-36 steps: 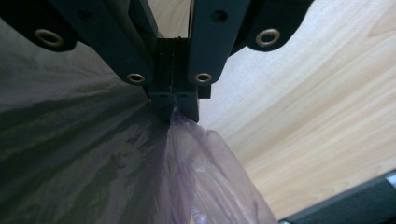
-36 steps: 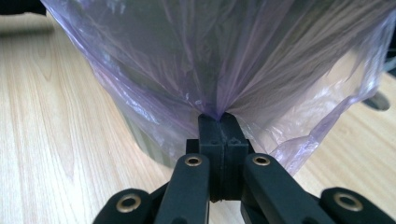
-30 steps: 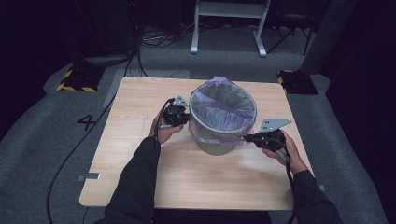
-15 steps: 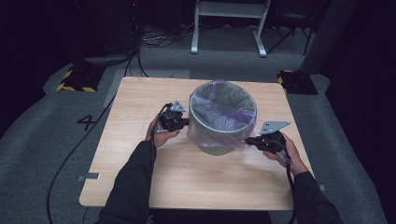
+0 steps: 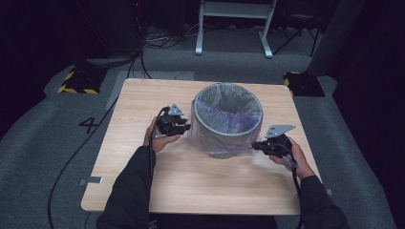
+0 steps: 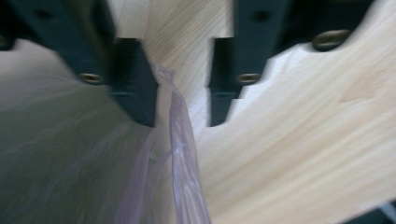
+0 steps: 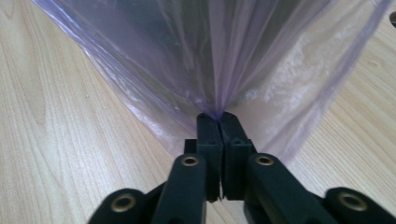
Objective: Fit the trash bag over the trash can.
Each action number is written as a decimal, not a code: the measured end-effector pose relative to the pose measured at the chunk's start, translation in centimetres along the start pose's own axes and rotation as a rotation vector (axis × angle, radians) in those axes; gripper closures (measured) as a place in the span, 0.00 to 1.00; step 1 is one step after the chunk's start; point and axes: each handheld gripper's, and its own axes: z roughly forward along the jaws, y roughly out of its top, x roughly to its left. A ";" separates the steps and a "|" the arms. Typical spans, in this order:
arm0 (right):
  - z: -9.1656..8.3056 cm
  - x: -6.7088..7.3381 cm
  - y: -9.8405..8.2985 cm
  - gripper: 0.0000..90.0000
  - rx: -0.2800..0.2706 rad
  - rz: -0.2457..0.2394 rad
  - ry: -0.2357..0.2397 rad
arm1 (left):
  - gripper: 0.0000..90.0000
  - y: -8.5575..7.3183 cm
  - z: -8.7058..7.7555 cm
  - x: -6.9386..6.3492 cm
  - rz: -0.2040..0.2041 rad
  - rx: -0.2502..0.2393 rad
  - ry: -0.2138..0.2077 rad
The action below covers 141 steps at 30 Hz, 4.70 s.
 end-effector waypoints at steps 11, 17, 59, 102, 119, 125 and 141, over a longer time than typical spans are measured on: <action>-2.2 -0.7 -1.8 0.71 -0.058 0.058 -0.010 | 0.25 -1.1 -4.9 -1.9 0.037 -0.071 0.040; -3.2 -0.9 -2.7 0.42 -0.068 0.091 -0.010 | 0.20 -2.6 -6.2 -3.1 0.050 -0.050 0.056; -10.7 0.5 6.9 0.21 -0.342 -0.013 -0.157 | 0.17 -11.7 -5.4 -6.2 -0.010 0.103 0.005; -6.4 0.9 14.4 0.21 -0.294 -0.059 -0.165 | 0.16 -11.7 -5.4 -6.2 -0.014 0.102 -0.002; -2.9 0.7 15.6 0.21 -0.202 -0.057 -0.102 | 0.16 -11.7 -5.4 -6.2 -0.014 0.102 -0.002; -2.1 0.7 15.8 0.23 -0.157 -0.072 -0.105 | 0.16 -11.7 -5.4 -6.2 -0.014 0.102 -0.002; -0.2 0.6 16.5 0.25 0.042 -0.103 -0.086 | 0.16 -11.7 -5.4 -6.2 -0.014 0.102 -0.003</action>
